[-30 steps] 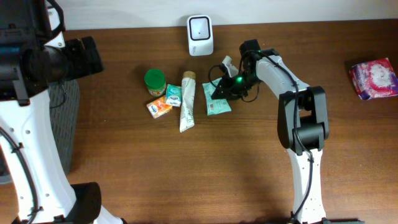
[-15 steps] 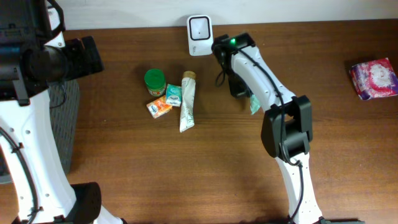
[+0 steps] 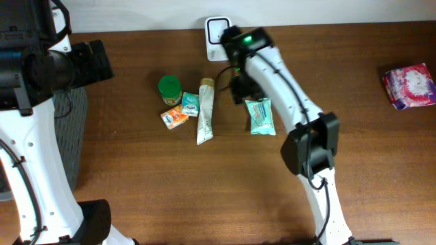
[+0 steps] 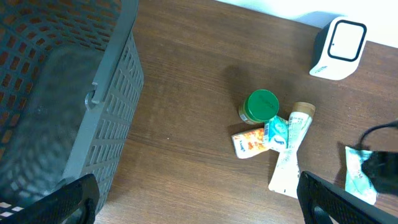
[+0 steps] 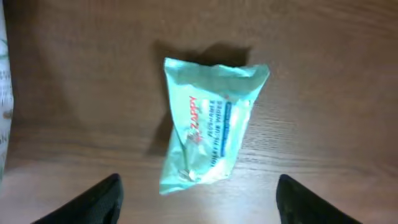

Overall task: Scan the item barcode
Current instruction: 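Lift the green wrapper and hold it in front of the scanner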

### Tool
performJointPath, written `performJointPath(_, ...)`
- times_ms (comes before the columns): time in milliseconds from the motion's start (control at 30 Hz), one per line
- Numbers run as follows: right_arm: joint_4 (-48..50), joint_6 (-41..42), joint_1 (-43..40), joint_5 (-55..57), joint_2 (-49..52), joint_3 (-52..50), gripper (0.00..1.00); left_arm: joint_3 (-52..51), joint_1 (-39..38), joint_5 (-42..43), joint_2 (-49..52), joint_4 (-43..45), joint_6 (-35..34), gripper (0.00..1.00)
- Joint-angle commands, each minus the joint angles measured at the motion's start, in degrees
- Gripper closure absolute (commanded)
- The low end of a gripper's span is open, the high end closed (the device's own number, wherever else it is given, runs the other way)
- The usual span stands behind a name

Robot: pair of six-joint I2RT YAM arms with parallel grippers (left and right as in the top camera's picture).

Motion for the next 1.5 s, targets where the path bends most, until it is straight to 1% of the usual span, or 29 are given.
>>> performJointPath(0, -2.89, -15.85, -6.64, -16.61, -0.57, -0.35, 0.25, 0.11, 0.28, 0.37, -0.24, -0.02, -0.31, 0.01)
performJointPath(33, -3.26, -16.09, -8.35, -18.43, -0.57, -0.96, 0.27, 0.11, 0.28, 0.39, -0.24, -0.02, -0.33, 0.01)
performJointPath(67, -3.26, -16.11, -9.88, -20.72, -0.57, -1.62, 0.37, 0.11, 0.28, 0.39, -0.24, -0.02, -0.33, 0.01)
performJointPath(100, -3.23, -16.17, -10.91, -22.23, -0.57, -2.84, 0.32, 0.11, 0.28, 0.39, -0.24, -0.02, -0.31, 0.01)
performJointPath(133, -2.89, -16.15, -11.1, -22.23, -0.57, -3.96, 0.21, 0.11, 0.28, 0.39, -0.24, -0.02, -0.31, 0.01)
performJointPath(167, -2.03, -16.11, -10.99, -22.4, -0.57, -5.38, 0.2, 0.11, 0.28, 0.39, -0.24, -0.02, -0.33, 0.01)
performJointPath(200, -1.22, -15.47, -10.75, -22.47, -0.57, -6.91, 0.22, 0.11, 0.28, 0.39, -0.24, -0.02, -0.31, 0.01)
performJointPath(267, 0.74, -15.47, -10.67, -22.6, -0.57, -9.75, 0.37, 0.11, 0.28, 0.39, -0.24, -0.02, -0.31, 0.01)
performJointPath(400, 7.26, -12.44, -10.67, -22.18, -0.57, -16.55, 0.42, 0.11, 0.28, 0.39, -0.24, -0.02, -0.31, 0.01)
performJointPath(433, 8.26, -11.78, -10.54, -22.18, -0.57, -17.64, 0.46, 0.11, 0.28, 0.39, -0.24, -0.02, -0.33, 0.01)
performJointPath(467, 9.09, -11.78, -10.36, -22.18, -0.57, -18.38, 0.47, 0.11, 0.28, 0.39, -0.24, -0.02, -0.33, 0.01)
performJointPath(500, 10.19, -11.21, -10.12, -22.18, -0.57, -18.99, 0.54, 0.11, 0.28, 0.37, -0.24, -0.02, -0.31, 0.01)
performJointPath(600, 14.67, -10.47, -9.09, -22.18, -0.57, -21.11, 0.56, 0.11, 0.28, 0.39, -0.24, -0.02, -0.33, 0.01)
performJointPath(667, 16.17, -9.01, -8.26, -22.18, -0.57, -21.22, 0.73, 0.11, 0.28, 0.39, -0.24, -0.02, -0.33, 0.01)
performJointPath(733, 16.9, -9.03, -7.3, -22.18, -0.57, -21.22, 0.8, 0.11, 0.28, 0.39, -0.24, -0.02, -0.31, 0.01)
performJointPath(800, 16.5, -9.01, -6.51, -22.4, -0.59, -20.96, 0.96, 0.11, 0.28, 0.39, -0.24, -0.02, -0.31, 0.01)
performJointPath(867, 12.79, -6.12, -7.13, -26.27, -0.85, -16.24, 0.96, 0.11, 0.28, 0.39, -0.24, -0.02, -0.31, 0.01)
performJointPath(900, 8.52, -5.95, -8.81, -35.85, -0.87, -9.88, 0.96, 0.11, 0.28, 0.37, -0.24, -0.02, -0.31, 0.01)
performJointPath(933, 6.58, -5.97, -10.14, -42.82, -0.9, -6.38, 0.96, 0.11, 0.28, 0.39, -0.24, -0.02, -0.31, 0.01)
performJointPath(967, 4.98, -5.97, -11.39, -49.64, -0.9, -4.42, 0.96, 0.11, 0.28, 0.39, -0.24, -0.02, -0.31, 0.01)
performJointPath(1033, 0.98, -5.99, -13.18, -61.57, -0.9, -4.11, 0.96, 0.11, 0.28, 0.39, -0.24, -0.02, -0.31, 0.01)
performJointPath(1100, -4.96, -5.92, -13.86, -68.22, -0.9, -4.13, 0.96, 0.11, 0.28, 0.39, -0.24, -0.02, -0.31, 0.01)
performJointPath(1167, -4.94, -2.97, -13.81, -74.42, -0.9, -4.17, 0.96, 0.11, 0.28, 0.39, -0.24, -0.02, -0.31, 0.01)
performJointPath(1200, -4.94, -2.97, -13.81, -76.83, -0.9, -4.17, 0.96, 0.11, 0.28, 0.39, -0.24, -0.02, -0.31, 0.01)
performJointPath(1300, -4.5, -2.99, -13.81, -77.64, -0.9, -4.17, 0.96, 0.11, 0.28, 0.39, -0.24, -0.02, -0.31, 0.01)
performJointPath(1367, 0.96, -2.99, -13.4, -72.24, -0.9, -4.17, 0.96, 0.11, 0.28, 0.39, -0.24, -0.02, -0.31, 0.01)
performJointPath(1400, 6.88, -2.97, -12.68, -68.65, -0.9, -4.17, 0.96, 0.11, 0.28, 0.39, -0.24, -0.02, -0.33, 0.01)
performJointPath(1433, 18.58, -1.9, -11.96, -65.64, -0.9, -4.13, 0.96, 0.11, 0.28, 0.39, -0.24, -0.02, -0.31, 0.01)
performJointPath(1467, 26.27, 2.47, -11.76, -61.46, -0.9, -4.13, 0.96, 0.11, 0.28, 0.39, -0.24, -0.02, -0.33, 0.01)
